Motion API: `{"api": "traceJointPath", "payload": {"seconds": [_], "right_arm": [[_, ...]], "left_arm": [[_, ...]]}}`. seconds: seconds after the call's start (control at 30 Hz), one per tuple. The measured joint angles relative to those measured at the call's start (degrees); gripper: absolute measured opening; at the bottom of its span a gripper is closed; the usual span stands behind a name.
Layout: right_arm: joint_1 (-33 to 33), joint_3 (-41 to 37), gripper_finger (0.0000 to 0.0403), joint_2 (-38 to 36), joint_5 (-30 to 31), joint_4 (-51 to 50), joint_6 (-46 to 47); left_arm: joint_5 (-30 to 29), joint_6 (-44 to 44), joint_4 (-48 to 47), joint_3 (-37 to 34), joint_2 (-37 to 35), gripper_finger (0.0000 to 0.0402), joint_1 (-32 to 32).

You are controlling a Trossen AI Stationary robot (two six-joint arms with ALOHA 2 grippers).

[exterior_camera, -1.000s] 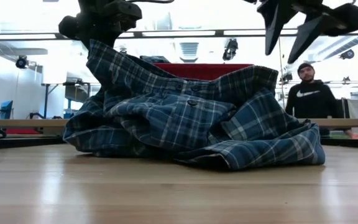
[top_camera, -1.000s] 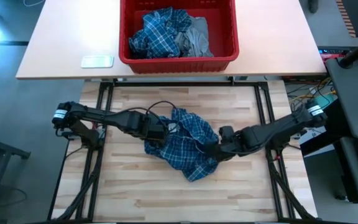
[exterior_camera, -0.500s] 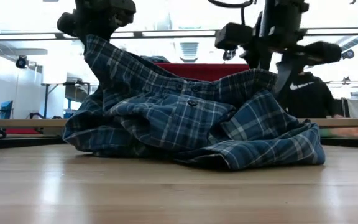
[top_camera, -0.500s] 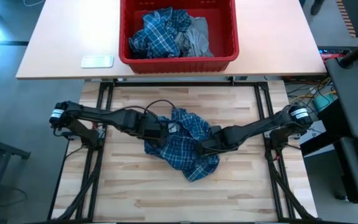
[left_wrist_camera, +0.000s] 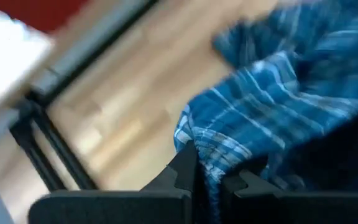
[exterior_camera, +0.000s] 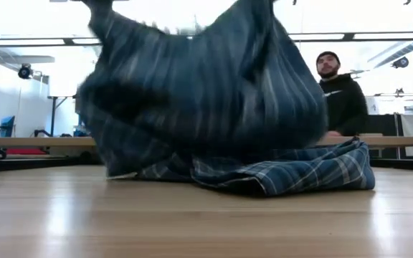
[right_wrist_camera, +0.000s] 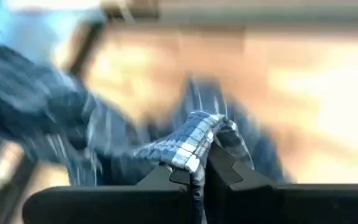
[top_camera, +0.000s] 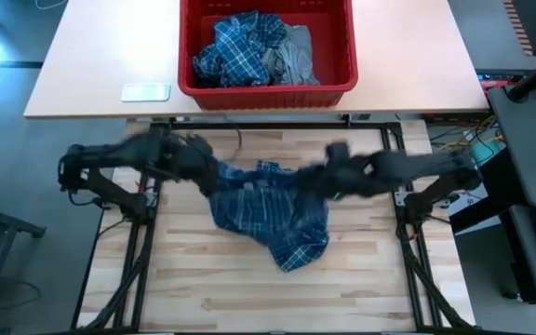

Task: Fold Laundry from Bin
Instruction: Fold the blue patterned pants

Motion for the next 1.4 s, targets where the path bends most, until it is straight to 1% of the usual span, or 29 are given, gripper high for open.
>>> {"api": "traceJointPath", "payload": {"seconds": [0.1,0.17,0.23,0.3,0.4,0.43,0.47,0.53,0.63,0.7,0.77,0.83,0.9,0.97,1.03,1.1,1.17,1.27,1.4], "right_arm": [[-2.68,10.21,0.0009,0.15,7.44,-0.99,-13.4],[-4.89,15.42,0.0009,0.5,11.12,-0.6,-20.43],[-7.39,19.33,0.0009,0.94,14.13,-0.64,-24.67],[-10.38,22.25,0.0009,1.06,16.07,-0.56,-28.36],[-16.3,25.34,0.0009,1.35,16.58,1.21,-34.44],[-18.5,26.01,0.0009,1.66,16.5,2.7,-37.08],[-20.66,26.47,0.0009,1.95,16.34,4.93,-40.32],[-25.52,26.85,0.0009,2.61,14.59,9.68,-47.19],[-33.65,26.85,0.0009,4.16,10.23,16.64,-56.3],[-39.38,26.83,0.0009,5.59,7.25,19.16,-60.96],[-44.93,26.79,0.0009,7.56,3.16,20.19,-64.29],[-49.51,26.77,0.0009,9.64,-1.28,20.02,-65.1],[-53.07,26.74,0.0009,11.79,-3.45,20.1,-65.24],[-55.69,26.97,0.0013,14.02,-4.46,20.44,-66.28],[-58.15,27.69,0.0026,16.17,-7.62,20.45,-67.66],[-60.12,28.68,0.0049,18.19,-11.99,20.31,-67.76],[-61.53,29.69,0.0081,19.92,-14.7,20.14,-67.77],[-62.48,31.14,0.0135,21.89,-15.32,20.34,-68.79],[-62.82,30.96,0.0201,22.01,-17.03,18.74,-70.73]], "left_arm": [[-1.26,9.76,0.25,8.64,-0.64,0.0,4.8],[-4.78,15.39,0.5,14.73,-0.1,0.0,9.03],[-8.42,19.72,0.54,20.32,0.9,0.0,13.47],[-10.18,22.95,1.44,26.55,2.37,0.0,18.52],[-9.18,26.58,4.24,34.94,5.5,0.0,26.17],[-8.63,27.77,5.93,37.13,6.84,0.0,28.33],[-8.28,29.07,9.06,37.82,7.93,0.0,30.33],[-7.81,31.89,18.58,35.54,8.27,0.0,33.56],[-7.37,31.9,29.11,33.14,10.43,0.0,38.81],[-7.34,31.13,33.22,32.84,12.8,0.0,41.79],[-6.66,30.32,35.16,32.84,15.78,0.0,43.77],[-6.21,30.19,34.14,33.35,19.2,0.0001,44.62],[-6.11,29.55,31.05,34.44,22.48,0.0007,45.46],[-6.13,28.22,28.59,36.56,25.67,0.0023,46.04],[-6.0,28.18,27.36,37.57,27.8,0.0045,46.85],[-3.69,28.14,27.21,36.87,28.28,0.0074,48.03],[-0.76,26.62,24.58,37.66,28.79,0.0107,49.4],[5.58,24.08,20.41,37.29,28.01,0.016,52.34],[14.11,22.62,13.17,37.49,26.18,0.0229,55.45]]}}
